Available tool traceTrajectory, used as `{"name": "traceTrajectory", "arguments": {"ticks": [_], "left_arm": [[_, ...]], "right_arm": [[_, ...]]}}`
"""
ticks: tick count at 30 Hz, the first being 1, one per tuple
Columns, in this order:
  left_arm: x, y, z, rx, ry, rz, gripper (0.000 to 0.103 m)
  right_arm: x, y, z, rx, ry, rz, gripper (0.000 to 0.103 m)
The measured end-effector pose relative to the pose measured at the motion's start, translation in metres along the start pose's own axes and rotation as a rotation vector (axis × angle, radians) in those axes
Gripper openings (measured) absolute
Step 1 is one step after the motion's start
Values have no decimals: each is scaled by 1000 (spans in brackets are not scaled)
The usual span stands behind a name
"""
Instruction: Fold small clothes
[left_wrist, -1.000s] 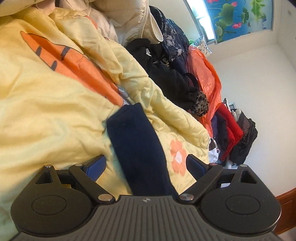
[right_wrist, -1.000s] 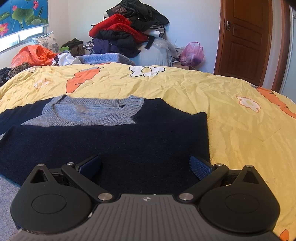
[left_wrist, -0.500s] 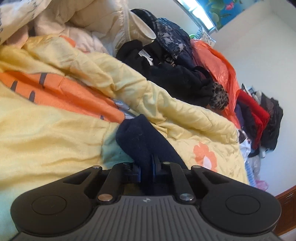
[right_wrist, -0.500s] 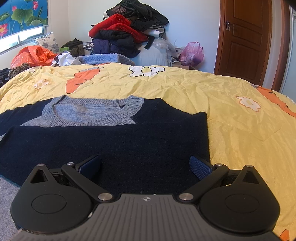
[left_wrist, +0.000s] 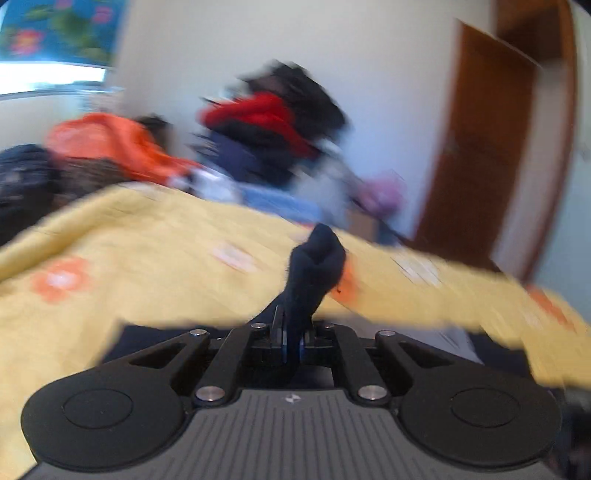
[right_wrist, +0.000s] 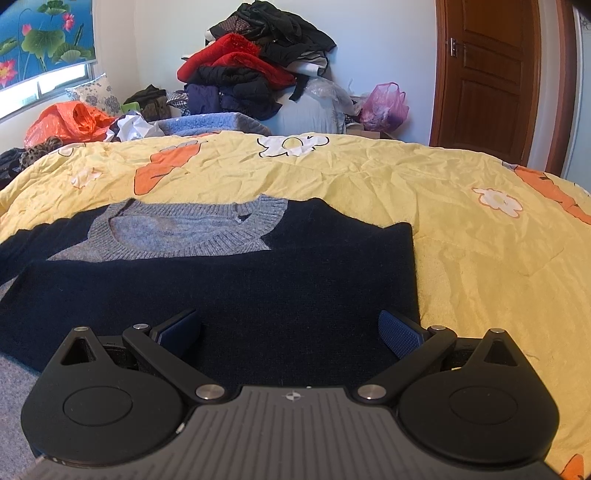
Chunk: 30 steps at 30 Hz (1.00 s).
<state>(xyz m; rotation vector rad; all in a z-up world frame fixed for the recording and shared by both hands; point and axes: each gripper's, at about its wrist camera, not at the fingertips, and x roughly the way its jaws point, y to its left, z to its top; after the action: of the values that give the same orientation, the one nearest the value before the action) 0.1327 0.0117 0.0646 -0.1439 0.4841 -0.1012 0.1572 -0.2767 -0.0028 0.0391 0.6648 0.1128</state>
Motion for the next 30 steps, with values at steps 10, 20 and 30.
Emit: {"name": "traceTrajectory", "arguments": {"ticks": [10, 20, 30], "left_arm": [[26, -74, -75, 205, 80, -4, 5], [10, -78, -74, 198, -43, 2, 6], [6, -82, -75, 225, -60, -7, 7]], "right_arm": [[-4, -6, 0, 34, -13, 28, 103], [-27, 9, 43, 328, 80, 341, 102], [37, 63, 58, 475, 463, 600, 30]]}}
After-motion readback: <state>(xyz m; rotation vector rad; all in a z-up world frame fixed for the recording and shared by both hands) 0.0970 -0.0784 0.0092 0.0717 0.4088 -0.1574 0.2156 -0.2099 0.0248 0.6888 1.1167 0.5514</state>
